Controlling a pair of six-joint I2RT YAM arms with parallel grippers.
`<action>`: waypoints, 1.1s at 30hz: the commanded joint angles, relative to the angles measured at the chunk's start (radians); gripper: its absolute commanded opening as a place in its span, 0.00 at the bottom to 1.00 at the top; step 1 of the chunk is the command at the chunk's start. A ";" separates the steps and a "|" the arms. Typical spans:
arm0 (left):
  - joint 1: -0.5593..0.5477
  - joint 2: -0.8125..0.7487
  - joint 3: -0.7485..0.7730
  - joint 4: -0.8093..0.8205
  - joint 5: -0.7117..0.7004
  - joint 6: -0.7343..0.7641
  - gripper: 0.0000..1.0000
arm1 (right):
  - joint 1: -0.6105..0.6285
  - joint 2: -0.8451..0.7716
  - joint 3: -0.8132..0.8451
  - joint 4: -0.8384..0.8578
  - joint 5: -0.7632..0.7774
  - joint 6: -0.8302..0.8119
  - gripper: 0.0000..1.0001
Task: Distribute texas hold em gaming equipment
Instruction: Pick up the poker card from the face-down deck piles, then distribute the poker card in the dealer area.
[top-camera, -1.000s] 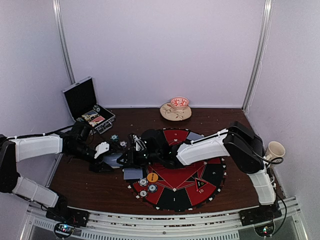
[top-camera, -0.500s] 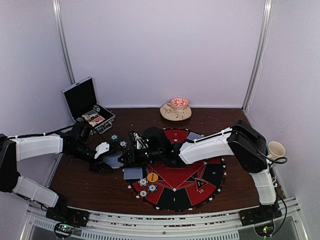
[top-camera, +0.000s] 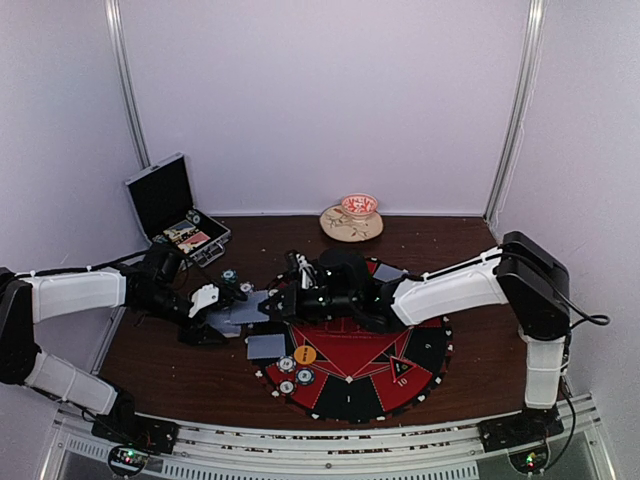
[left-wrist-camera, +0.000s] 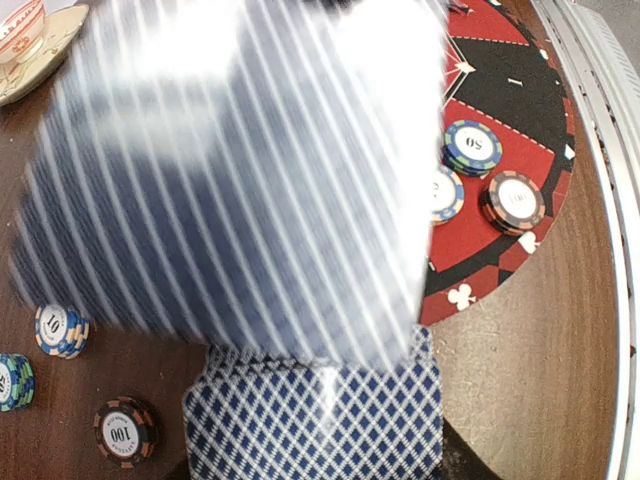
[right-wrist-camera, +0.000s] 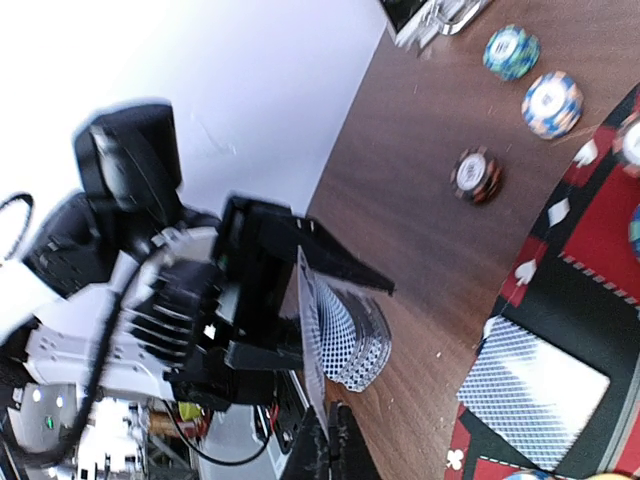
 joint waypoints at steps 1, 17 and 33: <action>0.004 -0.002 0.005 0.022 0.015 0.012 0.52 | -0.063 -0.103 -0.100 0.131 0.094 0.040 0.00; 0.004 0.003 0.002 0.027 0.011 0.013 0.52 | -0.284 0.146 0.040 0.148 0.148 0.158 0.00; 0.004 0.003 0.000 0.028 0.014 0.015 0.52 | -0.323 0.284 0.188 -0.001 0.129 0.135 0.00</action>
